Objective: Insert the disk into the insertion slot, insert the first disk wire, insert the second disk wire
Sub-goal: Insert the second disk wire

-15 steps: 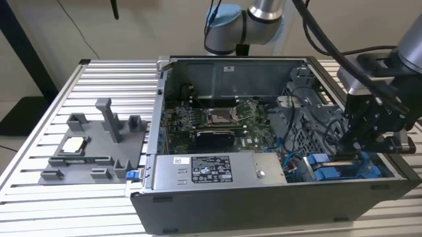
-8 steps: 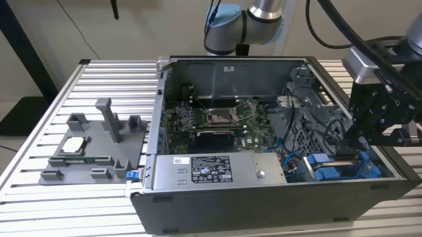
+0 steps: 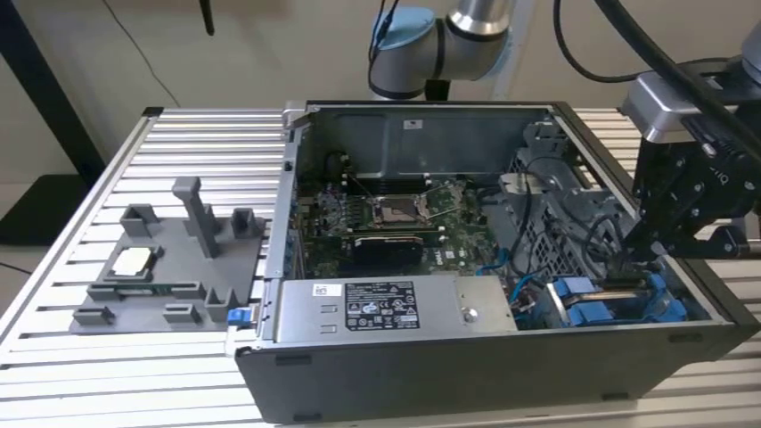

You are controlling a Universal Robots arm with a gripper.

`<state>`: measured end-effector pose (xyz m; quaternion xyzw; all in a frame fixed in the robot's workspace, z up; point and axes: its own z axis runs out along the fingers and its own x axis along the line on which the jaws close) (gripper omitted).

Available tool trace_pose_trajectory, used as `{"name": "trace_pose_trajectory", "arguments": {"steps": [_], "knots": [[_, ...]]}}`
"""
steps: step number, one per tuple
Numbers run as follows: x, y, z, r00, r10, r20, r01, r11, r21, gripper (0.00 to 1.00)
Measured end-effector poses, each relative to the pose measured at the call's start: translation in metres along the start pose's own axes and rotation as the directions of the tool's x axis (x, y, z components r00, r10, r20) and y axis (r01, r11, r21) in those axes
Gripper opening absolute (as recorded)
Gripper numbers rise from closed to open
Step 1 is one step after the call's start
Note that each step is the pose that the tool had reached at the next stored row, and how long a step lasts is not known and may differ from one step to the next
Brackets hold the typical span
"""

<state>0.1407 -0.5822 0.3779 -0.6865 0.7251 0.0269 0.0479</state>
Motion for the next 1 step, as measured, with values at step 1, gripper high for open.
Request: {"name": "trace_pose_trajectory", "arguments": {"steps": [1], "knots": [[0.0, 0.0, 0.0, 1.0, 0.0, 0.0, 0.0, 1.0, 0.0, 0.23]]}}
